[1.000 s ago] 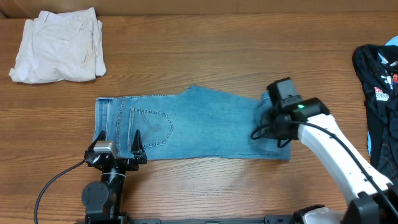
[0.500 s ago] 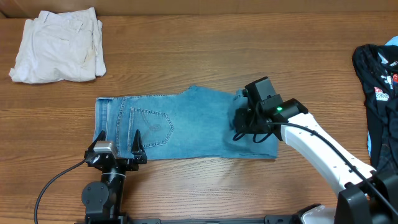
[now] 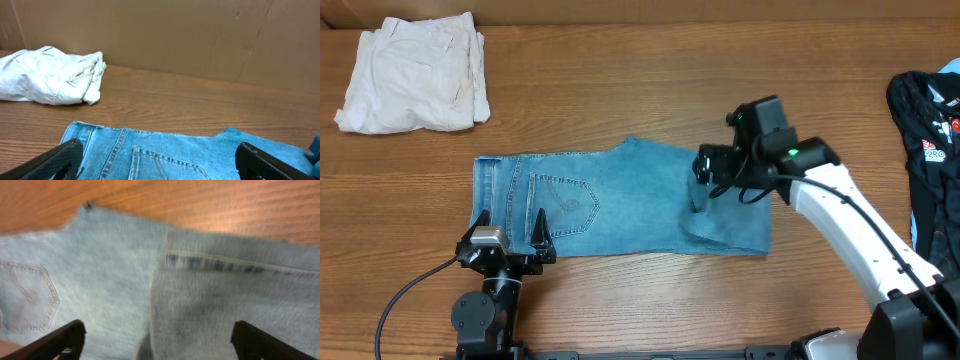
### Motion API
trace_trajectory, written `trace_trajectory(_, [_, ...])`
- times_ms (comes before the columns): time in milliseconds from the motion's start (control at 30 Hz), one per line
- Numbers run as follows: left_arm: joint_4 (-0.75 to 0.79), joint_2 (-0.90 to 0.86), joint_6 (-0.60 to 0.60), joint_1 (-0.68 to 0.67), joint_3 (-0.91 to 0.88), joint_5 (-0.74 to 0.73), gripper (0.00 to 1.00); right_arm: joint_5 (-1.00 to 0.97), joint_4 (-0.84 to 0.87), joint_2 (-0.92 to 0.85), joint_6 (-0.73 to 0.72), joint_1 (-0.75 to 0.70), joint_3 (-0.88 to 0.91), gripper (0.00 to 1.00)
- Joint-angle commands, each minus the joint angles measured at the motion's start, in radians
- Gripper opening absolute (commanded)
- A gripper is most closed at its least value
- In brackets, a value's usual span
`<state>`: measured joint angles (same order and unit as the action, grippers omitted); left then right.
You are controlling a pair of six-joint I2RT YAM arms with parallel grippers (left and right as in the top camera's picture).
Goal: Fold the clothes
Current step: 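Fold the leg end leftward over the jeans and lower it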
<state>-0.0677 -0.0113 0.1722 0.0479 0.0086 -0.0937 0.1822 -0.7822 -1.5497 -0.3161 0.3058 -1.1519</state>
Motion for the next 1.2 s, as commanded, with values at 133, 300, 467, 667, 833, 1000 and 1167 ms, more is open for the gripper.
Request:
trace_trajectory(133, [0.000,0.006,-0.019,0.004,-0.004,0.000,1.00,0.054,-0.101,-0.003,0.035,-0.011,-0.032,0.87])
trace_trajectory(300, [0.000,0.006,-0.019,0.004,-0.004,0.000,1.00,-0.062,-0.176,-0.037,0.030,0.043,-0.032,0.87])
trace_trajectory(467, [0.000,0.006,-0.019,0.004,-0.004,0.000,1.00,-0.098,-0.156,-0.132,-0.003,0.103,-0.032,0.87])
trace_trajectory(667, [0.000,0.006,-0.019,0.004,-0.004,0.000,1.00,-0.168,-0.172,-0.237,-0.066,0.116,-0.032,0.59])
trace_trajectory(833, [0.000,0.006,-0.019,0.004,-0.004,0.000,1.00,-0.274,-0.200,-0.236,-0.150,0.116,-0.057,0.17])
trace_trajectory(1000, [0.000,0.006,-0.019,0.004,-0.004,0.000,1.00,-0.279,-0.269,-0.234,-0.152,0.116,-0.161,0.04])
trace_trajectory(1167, [0.000,0.006,-0.019,0.004,-0.004,0.000,1.00,-0.430,-0.393,-0.234,-0.181,0.116,-0.256,0.04])
